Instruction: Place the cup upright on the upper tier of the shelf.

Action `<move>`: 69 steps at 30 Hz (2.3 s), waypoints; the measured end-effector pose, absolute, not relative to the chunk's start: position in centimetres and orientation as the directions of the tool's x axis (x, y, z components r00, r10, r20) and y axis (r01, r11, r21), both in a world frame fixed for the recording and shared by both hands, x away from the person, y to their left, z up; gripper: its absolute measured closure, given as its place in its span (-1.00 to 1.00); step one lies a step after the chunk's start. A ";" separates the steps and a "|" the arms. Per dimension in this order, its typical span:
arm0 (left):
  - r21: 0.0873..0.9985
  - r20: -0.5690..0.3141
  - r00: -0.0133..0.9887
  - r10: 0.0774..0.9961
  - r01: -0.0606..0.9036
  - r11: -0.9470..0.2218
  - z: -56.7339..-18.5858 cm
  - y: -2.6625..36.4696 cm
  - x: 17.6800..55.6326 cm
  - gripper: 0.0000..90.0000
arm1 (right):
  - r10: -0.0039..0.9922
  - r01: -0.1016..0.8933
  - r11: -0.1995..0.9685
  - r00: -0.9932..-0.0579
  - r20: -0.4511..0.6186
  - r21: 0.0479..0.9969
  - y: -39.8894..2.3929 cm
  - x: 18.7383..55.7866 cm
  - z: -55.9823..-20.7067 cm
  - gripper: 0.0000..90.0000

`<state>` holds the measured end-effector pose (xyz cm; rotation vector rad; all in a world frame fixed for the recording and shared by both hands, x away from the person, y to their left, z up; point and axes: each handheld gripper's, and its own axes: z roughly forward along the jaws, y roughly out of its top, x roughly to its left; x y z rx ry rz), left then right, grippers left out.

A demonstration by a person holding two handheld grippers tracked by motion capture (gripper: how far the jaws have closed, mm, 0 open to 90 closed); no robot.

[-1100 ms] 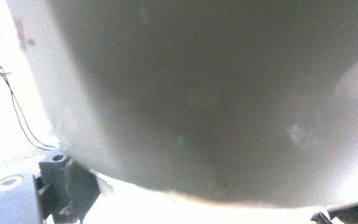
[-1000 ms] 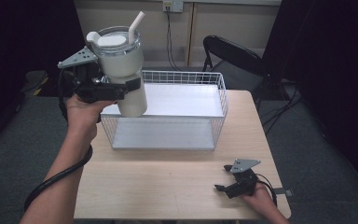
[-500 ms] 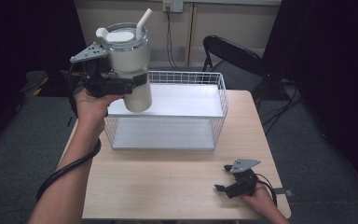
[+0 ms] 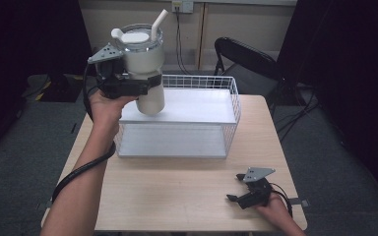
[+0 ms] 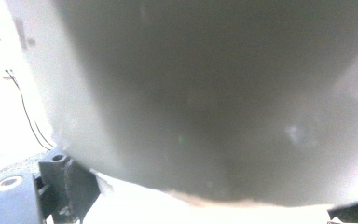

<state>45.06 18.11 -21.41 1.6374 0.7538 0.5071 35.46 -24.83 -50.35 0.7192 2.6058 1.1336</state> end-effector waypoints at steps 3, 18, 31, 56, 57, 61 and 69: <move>0.976 -0.081 0.693 0.716 0.200 -0.084 -21.5 18.0 45.2 -0.78 | 0.512 0.351 0.585 -0.859 0.002 0.731 -24.8 35.5 -50.3 -0.72; 0.975 -0.077 0.683 0.727 0.203 -0.087 -22.1 17.4 46.8 -0.78 | 0.512 0.350 0.585 -0.859 0.002 0.731 -24.8 35.5 -50.3 -0.72; 0.972 -0.063 0.681 0.729 0.209 -0.111 -22.8 16.3 48.0 -0.78 | 0.512 0.351 0.585 -0.859 0.002 0.731 -24.8 35.5 -50.3 -0.72; 0.971 -0.055 0.652 0.756 0.212 -0.113 -23.3 15.6 49.5 -0.78 | 0.512 0.350 0.585 -0.859 0.002 0.732 -24.8 35.5 -50.4 -0.72; 0.971 -0.057 0.650 0.758 0.213 -0.110 -23.3 15.6 49.5 -0.78 | 0.512 0.350 0.585 -0.859 0.002 0.732 -24.8 35.5 -50.4 -0.73; 0.969 -0.058 0.644 0.763 0.221 -0.113 -23.5 15.5 49.7 -0.78 | 0.512 0.350 0.585 -0.859 0.002 0.732 -24.8 35.5 -50.4 -0.72; 0.968 -0.045 0.637 0.770 0.217 -0.122 -23.9 15.0 50.0 -0.78 | 0.512 0.350 0.585 -0.859 0.002 0.732 -24.8 35.5 -50.4 -0.73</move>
